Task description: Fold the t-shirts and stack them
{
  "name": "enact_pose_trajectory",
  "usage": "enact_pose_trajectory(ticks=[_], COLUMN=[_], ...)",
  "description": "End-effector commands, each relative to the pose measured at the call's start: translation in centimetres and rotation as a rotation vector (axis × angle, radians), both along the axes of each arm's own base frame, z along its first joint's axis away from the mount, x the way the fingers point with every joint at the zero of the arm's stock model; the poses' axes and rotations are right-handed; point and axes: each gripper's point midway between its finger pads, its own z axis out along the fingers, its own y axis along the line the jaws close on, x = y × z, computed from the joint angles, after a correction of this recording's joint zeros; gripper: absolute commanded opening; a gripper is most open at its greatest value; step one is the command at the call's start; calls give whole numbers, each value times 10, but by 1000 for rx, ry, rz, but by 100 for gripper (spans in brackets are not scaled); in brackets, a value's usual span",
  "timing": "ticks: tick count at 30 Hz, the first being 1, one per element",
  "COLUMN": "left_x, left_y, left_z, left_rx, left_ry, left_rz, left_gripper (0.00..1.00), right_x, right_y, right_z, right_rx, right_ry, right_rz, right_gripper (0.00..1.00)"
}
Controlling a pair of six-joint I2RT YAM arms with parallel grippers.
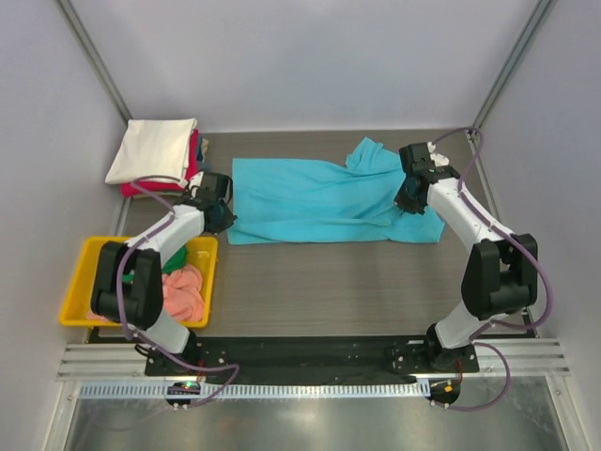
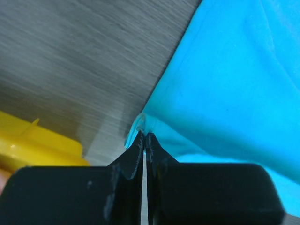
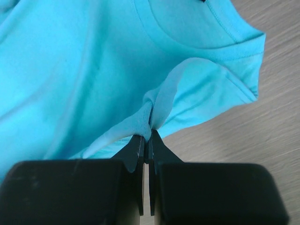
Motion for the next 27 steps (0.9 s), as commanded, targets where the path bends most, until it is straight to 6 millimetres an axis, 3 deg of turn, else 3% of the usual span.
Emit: enact_pose_trajectory(ticks=[1, 10, 15, 16, 19, 20, 21, 23, 24, 25, 27], left_x=[26, 57, 67, 75, 86, 89, 89, 109, 111, 128, 135], left_y=[-10, -13, -8, -10, -11, -12, -9, -7, -6, -10, -8], left_z=[14, 7, -5, 2, -4, -4, -6, 0, 4, 21, 49], left_rx=[-18, 39, 98, 99, 120, 123, 127, 110, 103, 81, 82], left_ry=[-35, 12, 71, 58, 100, 109, 134, 129, 145, 103, 63], left_rz=[-39, -76, -91, -94, -114, -122, -128, -129, -131, -132, -122], left_gripper=[0, 0, 0, 0, 0, 0, 2, 16, 21, 35, 51], right_x=[27, 56, 68, 71, 84, 86, 98, 110, 129, 135, 148], right_y=[-13, -33, -40, -42, -48, -51, -54, -58, -68, -67, -78], right_z=[11, 10, -2, -4, -12, -15, -7, -22, -5, -20, -5], right_rx=[-63, -112, -141, -144, -137, -140, -133, -124, -114, -87, -42], right_ry=[-35, -25, 11, 16, 37, 53, 30, 62, 10, 45, 11], right_rz=[12, -19, -34, -40, -55, -59, -67, -74, -103, -92, -104], right_gripper=[1, 1, 1, 1, 2, 6, 16, 50, 67, 70, 77])
